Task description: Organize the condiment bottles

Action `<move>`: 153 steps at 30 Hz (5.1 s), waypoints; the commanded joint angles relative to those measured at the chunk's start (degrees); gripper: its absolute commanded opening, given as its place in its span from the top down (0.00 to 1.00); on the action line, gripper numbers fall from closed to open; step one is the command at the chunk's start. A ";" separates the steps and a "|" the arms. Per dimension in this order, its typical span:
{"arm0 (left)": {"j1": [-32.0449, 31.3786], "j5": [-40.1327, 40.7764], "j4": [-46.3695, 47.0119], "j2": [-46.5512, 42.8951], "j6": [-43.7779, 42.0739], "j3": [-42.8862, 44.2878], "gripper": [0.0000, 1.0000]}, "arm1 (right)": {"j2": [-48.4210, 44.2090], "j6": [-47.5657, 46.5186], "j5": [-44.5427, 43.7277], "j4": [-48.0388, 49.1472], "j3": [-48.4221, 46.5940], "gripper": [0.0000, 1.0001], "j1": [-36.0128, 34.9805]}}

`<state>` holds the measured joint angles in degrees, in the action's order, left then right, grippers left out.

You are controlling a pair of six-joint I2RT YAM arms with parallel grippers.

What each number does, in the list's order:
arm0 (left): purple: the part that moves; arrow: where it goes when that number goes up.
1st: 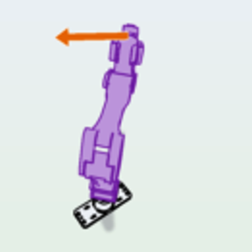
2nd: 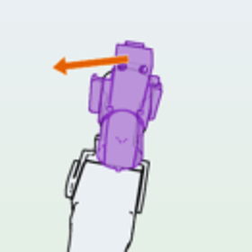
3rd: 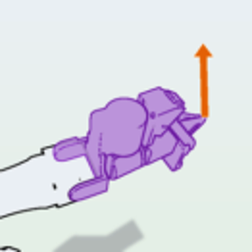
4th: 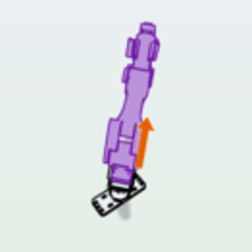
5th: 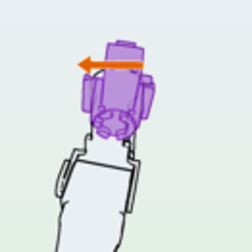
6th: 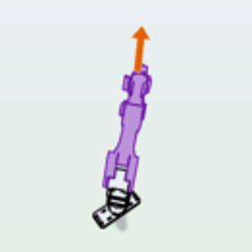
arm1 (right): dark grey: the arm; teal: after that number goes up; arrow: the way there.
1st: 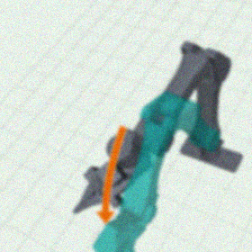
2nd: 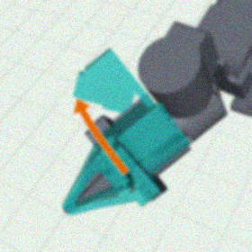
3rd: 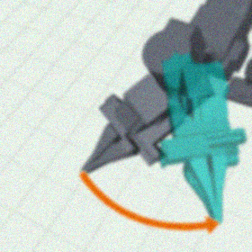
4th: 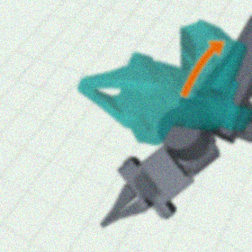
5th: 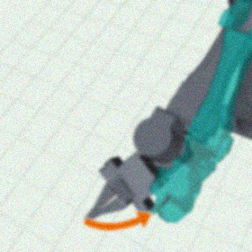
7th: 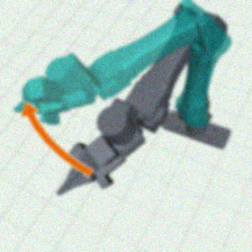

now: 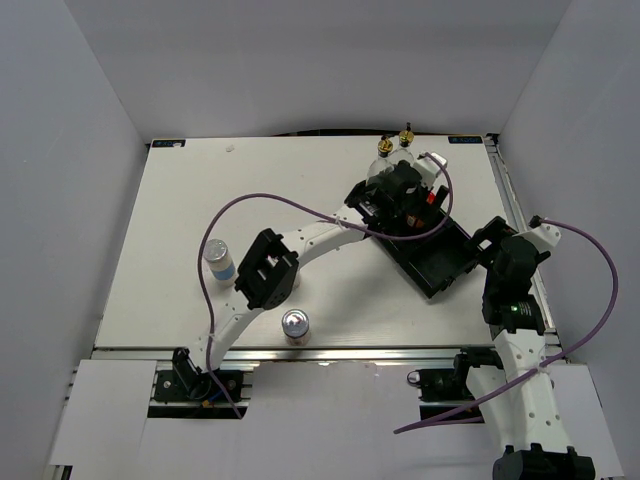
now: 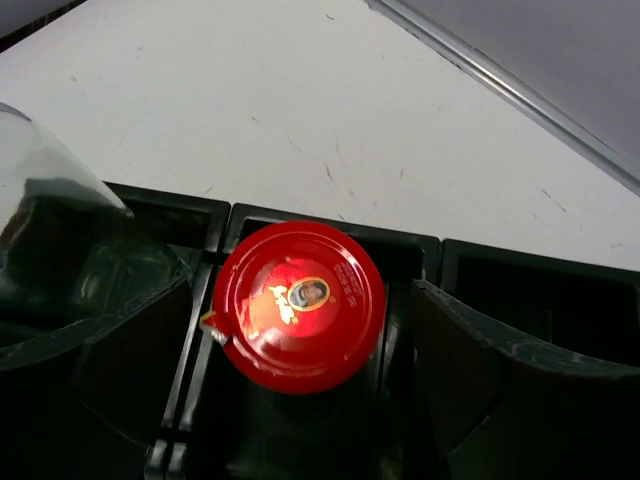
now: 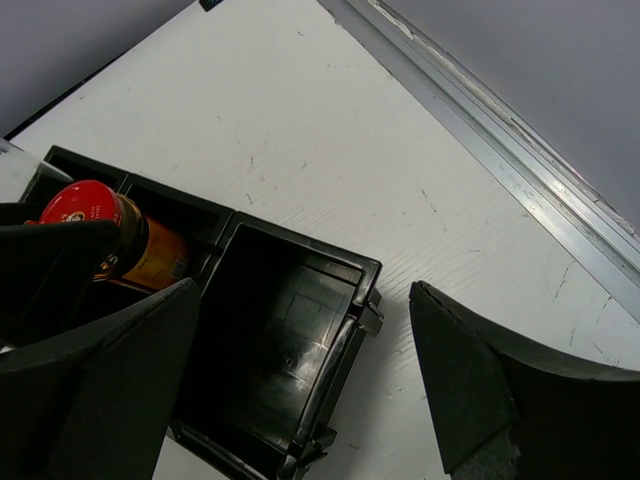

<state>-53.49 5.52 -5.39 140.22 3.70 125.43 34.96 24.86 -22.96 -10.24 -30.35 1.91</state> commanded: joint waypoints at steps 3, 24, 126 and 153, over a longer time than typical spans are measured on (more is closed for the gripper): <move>-2.93 -0.68 -7.18 -15.85 -0.80 -2.90 0.02 | -1.47 -0.96 0.99 2.68 -2.00 0.11 0.37; -5.22 17.24 -10.59 -63.74 19.13 -58.79 0.02 | 1.42 -1.92 6.87 5.85 -1.29 0.11 0.37; -0.03 -3.05 -8.14 -18.69 4.47 -15.58 1.00 | -1.21 -2.36 5.47 7.43 0.90 0.11 0.37; 1.02 -4.47 -22.81 -12.51 -3.18 -0.18 0.02 | -2.79 -4.29 13.02 9.10 0.99 0.10 0.37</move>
<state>-52.29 1.02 -25.47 133.93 2.11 122.30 33.61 22.52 -12.86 -4.19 -29.12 1.91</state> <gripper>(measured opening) 0.982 0.896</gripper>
